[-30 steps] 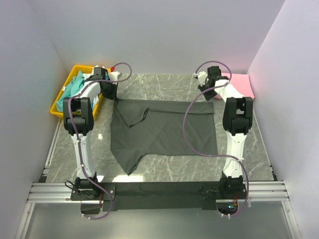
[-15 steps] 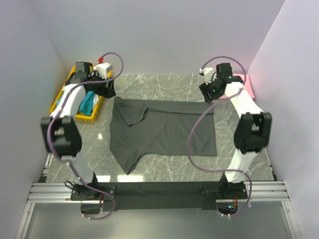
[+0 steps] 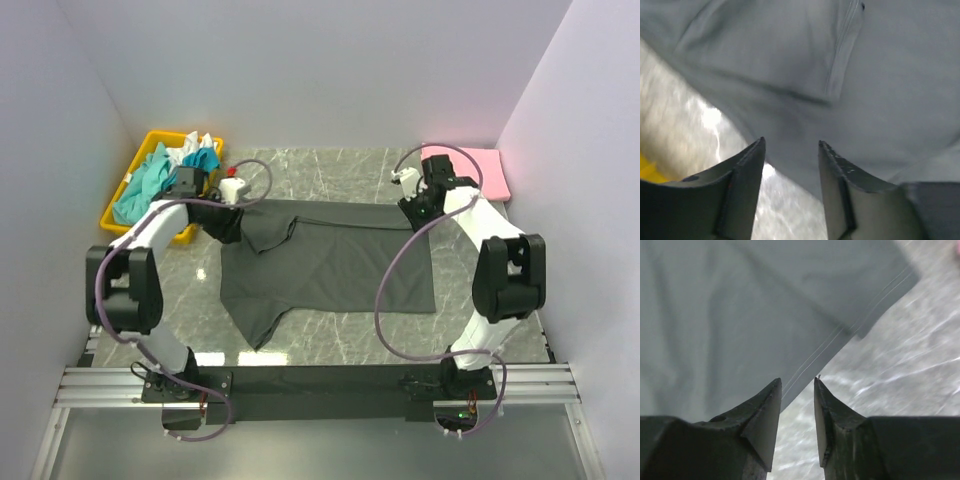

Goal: Fold and stack the t-shirts
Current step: Fold the tshirt

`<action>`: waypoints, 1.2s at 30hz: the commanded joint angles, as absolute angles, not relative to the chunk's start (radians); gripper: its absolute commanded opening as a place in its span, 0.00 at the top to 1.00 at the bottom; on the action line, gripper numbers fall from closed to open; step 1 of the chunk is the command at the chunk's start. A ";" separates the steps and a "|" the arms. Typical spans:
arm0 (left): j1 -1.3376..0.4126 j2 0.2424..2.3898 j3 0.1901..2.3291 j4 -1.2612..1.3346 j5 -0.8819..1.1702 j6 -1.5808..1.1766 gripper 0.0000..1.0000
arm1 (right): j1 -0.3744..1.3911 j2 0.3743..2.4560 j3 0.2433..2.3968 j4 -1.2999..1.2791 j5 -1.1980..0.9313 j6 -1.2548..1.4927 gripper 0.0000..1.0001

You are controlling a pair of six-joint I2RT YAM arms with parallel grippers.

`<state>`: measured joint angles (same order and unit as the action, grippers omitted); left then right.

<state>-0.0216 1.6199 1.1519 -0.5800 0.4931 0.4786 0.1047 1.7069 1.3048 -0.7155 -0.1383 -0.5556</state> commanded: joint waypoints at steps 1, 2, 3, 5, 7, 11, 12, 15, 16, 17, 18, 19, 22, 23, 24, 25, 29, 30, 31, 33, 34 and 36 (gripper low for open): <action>-0.095 1.690 1.239 -0.518 0.440 0.509 0.49 | 0.101 1.788 1.388 -0.595 -0.063 -0.549 0.61; -0.124 1.706 1.247 -0.520 0.427 0.528 0.50 | 0.101 1.807 1.416 -0.588 -0.057 -0.552 0.62; -0.139 1.732 1.253 -0.525 0.416 0.541 0.49 | 0.103 1.827 1.431 -0.581 -0.052 -0.560 0.62; -0.172 1.758 1.262 -0.532 0.396 0.577 0.44 | 0.101 1.868 1.459 -0.554 -0.034 -0.577 0.62; -0.184 1.767 1.267 -0.551 0.400 0.621 0.39 | 0.101 1.903 1.483 -0.543 -0.020 -0.594 0.62; -0.205 1.789 1.276 -0.587 0.413 0.701 0.33 | 0.101 1.963 1.511 -0.545 -0.014 -0.640 0.60; -0.207 1.795 1.281 -0.600 0.417 0.715 0.33 | 0.101 1.963 1.520 -0.554 -0.018 -0.644 0.60; -0.221 1.824 1.304 -0.627 0.429 0.747 0.31 | 0.101 1.997 1.551 -0.572 -0.028 -0.658 0.59; -0.227 1.830 1.307 -0.643 0.433 0.761 0.31 | 0.101 2.002 1.548 -0.569 -0.025 -0.661 0.58; -0.230 1.839 1.308 -0.644 0.433 0.765 0.31 | 0.101 2.006 1.545 -0.566 -0.018 -0.673 0.57; -0.233 1.844 1.308 -0.644 0.433 0.768 0.30 | 0.101 2.013 1.543 -0.568 -0.017 -0.679 0.57; -0.236 1.847 1.310 -0.655 0.436 0.781 0.30 | 0.101 2.017 1.542 -0.574 -0.015 -0.687 0.57; -0.241 1.862 1.313 -0.660 0.433 0.788 0.29 | 0.100 2.014 1.528 -0.584 -0.023 -0.706 0.57; -0.241 1.870 1.315 -0.664 0.433 0.790 0.29 | 0.097 2.008 1.520 -0.581 -0.025 -0.707 0.57; -0.241 1.873 1.315 -0.663 0.431 0.792 0.29 | 0.097 1.997 1.514 -0.580 -0.029 -0.709 0.56; -0.241 1.876 1.313 -0.661 0.430 0.795 0.29 | 0.097 1.993 1.508 -0.581 -0.032 -0.712 0.56; -0.241 1.882 1.296 -0.644 0.420 0.798 0.28 | 0.095 1.982 1.494 -0.592 -0.044 -0.732 0.54; -0.241 1.885 1.290 -0.640 0.416 0.798 0.29 | 0.095 1.986 1.493 -0.588 -0.043 -0.735 0.54; -0.241 1.887 1.287 -0.634 0.411 0.798 0.30 | 0.094 1.991 1.493 -0.588 -0.035 -0.739 0.53; -0.241 1.890 1.284 -0.630 0.407 0.802 0.33 | 0.094 2.011 1.506 -0.595 -0.034 -0.742 0.53; -0.241 1.894 1.285 -0.632 0.407 0.805 0.34 | 0.094 2.016 1.509 -0.597 -0.034 -0.742 0.53; -0.241 1.901 1.290 -0.635 0.403 0.807 0.37 | 0.094 2.028 1.519 -0.600 -0.037 -0.742 0.54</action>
